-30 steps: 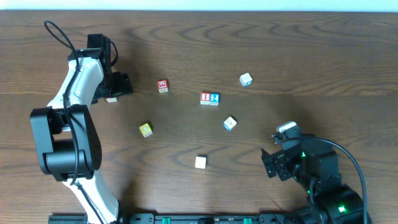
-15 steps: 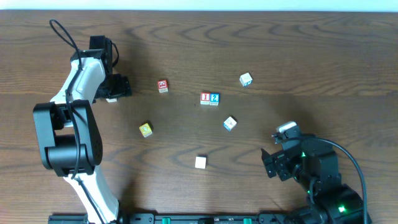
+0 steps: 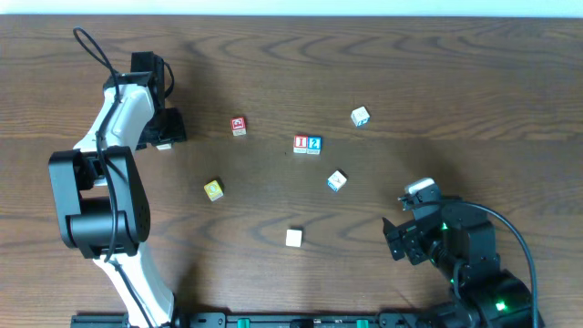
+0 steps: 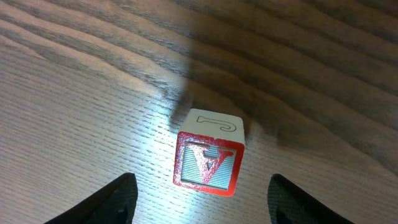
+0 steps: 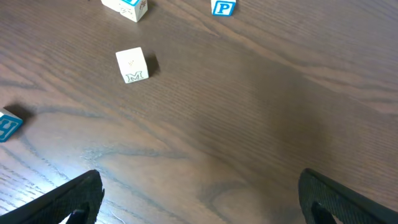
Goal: Spell out Ai2
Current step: 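Lower the left gripper and close it on the red 'A' block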
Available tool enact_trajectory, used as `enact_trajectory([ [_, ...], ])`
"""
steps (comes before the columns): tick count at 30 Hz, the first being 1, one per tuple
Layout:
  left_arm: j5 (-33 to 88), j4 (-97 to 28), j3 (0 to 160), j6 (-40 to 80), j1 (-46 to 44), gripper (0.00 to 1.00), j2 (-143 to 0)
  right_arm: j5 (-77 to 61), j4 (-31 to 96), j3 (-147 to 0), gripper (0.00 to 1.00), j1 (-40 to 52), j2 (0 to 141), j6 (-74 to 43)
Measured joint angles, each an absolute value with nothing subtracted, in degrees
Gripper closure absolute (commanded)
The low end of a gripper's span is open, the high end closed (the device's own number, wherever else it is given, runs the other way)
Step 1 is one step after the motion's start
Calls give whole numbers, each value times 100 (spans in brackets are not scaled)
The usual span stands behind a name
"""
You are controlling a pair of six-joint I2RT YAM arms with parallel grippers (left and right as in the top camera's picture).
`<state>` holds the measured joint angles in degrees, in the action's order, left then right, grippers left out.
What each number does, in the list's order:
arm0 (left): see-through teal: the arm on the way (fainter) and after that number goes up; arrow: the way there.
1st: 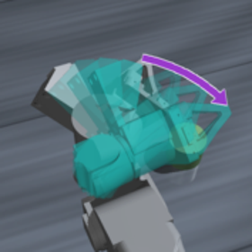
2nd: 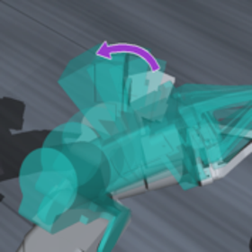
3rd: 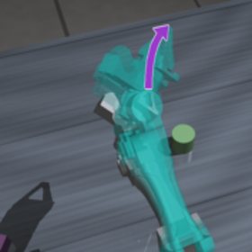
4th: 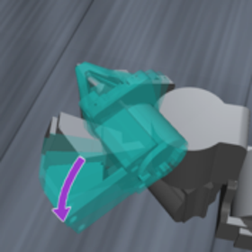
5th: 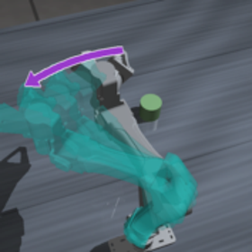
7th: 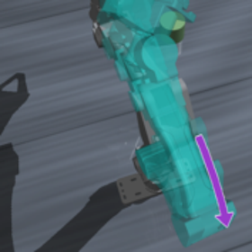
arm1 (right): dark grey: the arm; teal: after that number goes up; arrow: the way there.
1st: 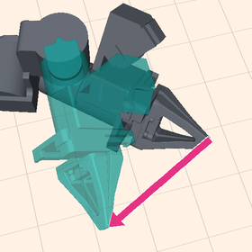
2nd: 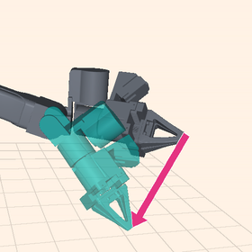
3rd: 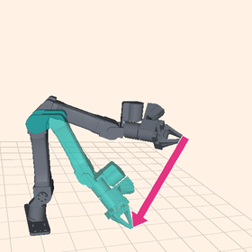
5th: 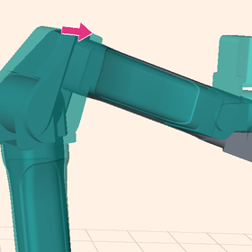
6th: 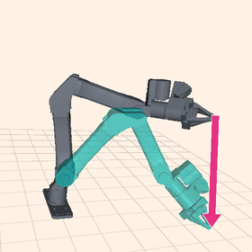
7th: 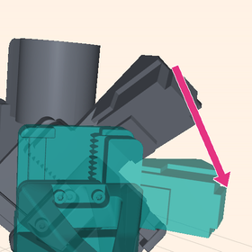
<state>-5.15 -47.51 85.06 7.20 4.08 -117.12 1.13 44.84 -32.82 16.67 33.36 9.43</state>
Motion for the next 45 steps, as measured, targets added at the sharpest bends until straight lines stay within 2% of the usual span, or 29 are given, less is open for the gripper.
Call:
enact_trajectory([
  [8,-425,-4611,8506,722,491,32,-11712,113,4484,-3282,1,1667,3336,943],
  [21,47,-4453,8506,716,698,25,-11712,113,4484,-3282,1,1667,3336,943],
  [26,117,-4447,8466,683,696,26,-11712,113,4482,-3282,1,1667,3336,943],
  [29,121,-4427,8381,635,698,28,-11712,110,4484,-3282,1,1667,3336,943],
  [35,134,-4366,8322,596,698,47,-11712,113,4484,-3282,1,1667,3336,943],
  [41,134,-4322,8322,572,698,56,-11712,113,4484,-3282,1,1667,3336,943],
  [45,134,-4318,8322,572,696,58,-11712,113,4484,-3282,1,1667,3336,943],
])
